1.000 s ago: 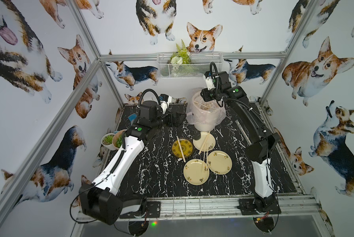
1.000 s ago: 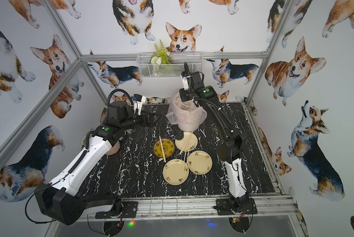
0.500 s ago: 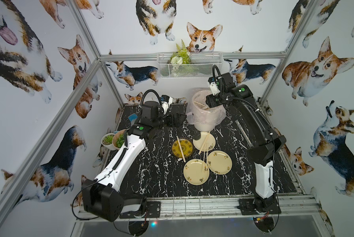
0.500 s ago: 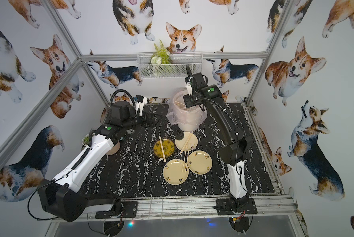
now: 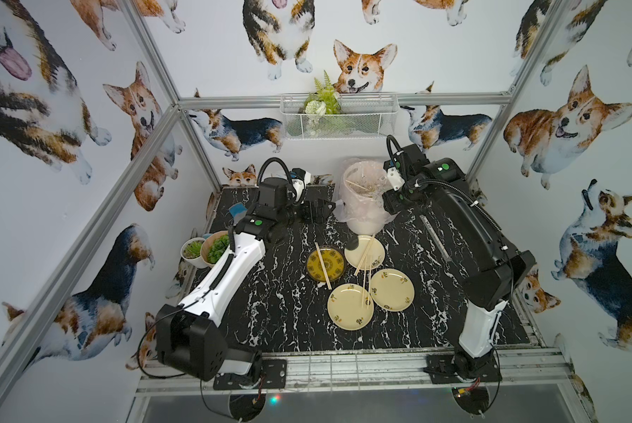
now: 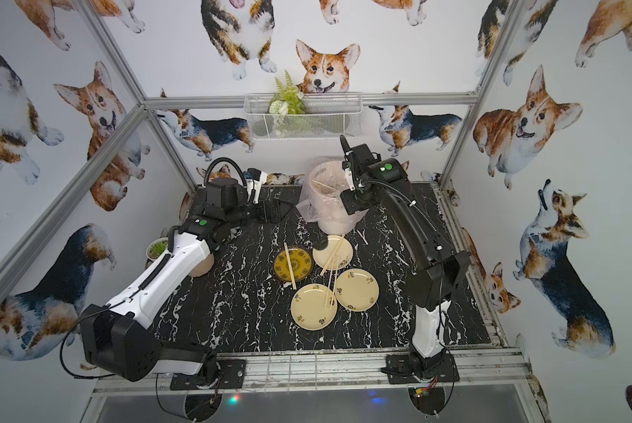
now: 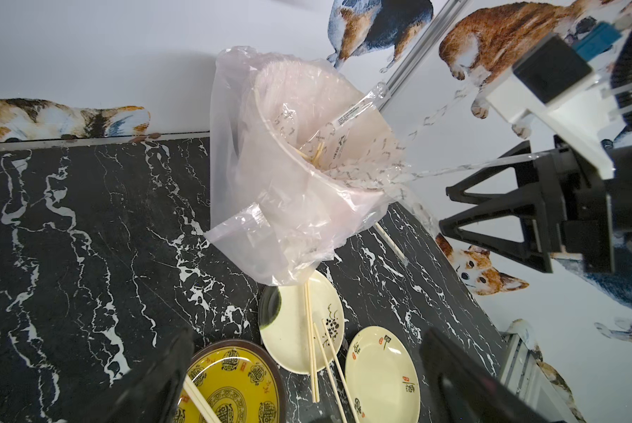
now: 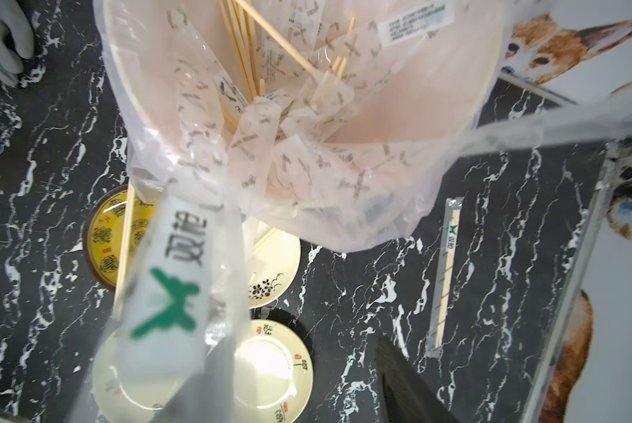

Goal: Remove the packaging of disposable chopsticks
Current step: Adjust the packet bag at the trash bin, then adjust the disposable chopsticks at the plate.

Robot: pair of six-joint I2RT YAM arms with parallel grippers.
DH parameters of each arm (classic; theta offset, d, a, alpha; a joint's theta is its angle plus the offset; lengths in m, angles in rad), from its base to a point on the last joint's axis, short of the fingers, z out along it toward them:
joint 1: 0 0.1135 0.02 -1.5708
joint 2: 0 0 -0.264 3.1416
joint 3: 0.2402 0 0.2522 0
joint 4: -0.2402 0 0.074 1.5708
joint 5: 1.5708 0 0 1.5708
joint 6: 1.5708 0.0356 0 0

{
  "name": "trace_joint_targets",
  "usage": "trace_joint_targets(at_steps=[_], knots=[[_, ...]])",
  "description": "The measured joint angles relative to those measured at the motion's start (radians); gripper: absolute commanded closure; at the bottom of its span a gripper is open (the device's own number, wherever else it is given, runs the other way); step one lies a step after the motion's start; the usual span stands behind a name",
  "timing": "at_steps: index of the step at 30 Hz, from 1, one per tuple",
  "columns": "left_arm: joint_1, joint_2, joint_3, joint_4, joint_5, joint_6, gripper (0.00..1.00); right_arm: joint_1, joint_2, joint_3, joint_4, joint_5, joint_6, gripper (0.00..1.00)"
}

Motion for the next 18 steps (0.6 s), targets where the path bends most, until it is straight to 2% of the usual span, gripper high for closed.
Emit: trace_joint_targets(at_steps=[4, 8, 10, 13, 18], knots=[[0.000, 0.005, 0.008, -0.001, 0.000, 0.000, 0.00, -0.014, -0.088, -0.094, 0.012, -0.039, 0.027, 0.35], [0.000, 0.004, 0.010, -0.005, -0.004, 0.014, 0.00, -0.020, -0.246, -0.263, 0.060, -0.060, 0.084, 0.36], [0.000, 0.000, 0.010, -0.021, -0.007, 0.027, 0.00, -0.020, -0.335, -0.364, 0.090, -0.062, 0.130, 0.43], [0.000, -0.011, 0.000, -0.042, -0.016, 0.053, 0.00, -0.014, -0.468, -0.523, 0.132, -0.064, 0.221, 0.46], [0.000, -0.035, -0.021, -0.116, -0.066, 0.118, 0.00, 0.121, -0.598, -0.729, 0.184, -0.029, 0.399, 0.47]])
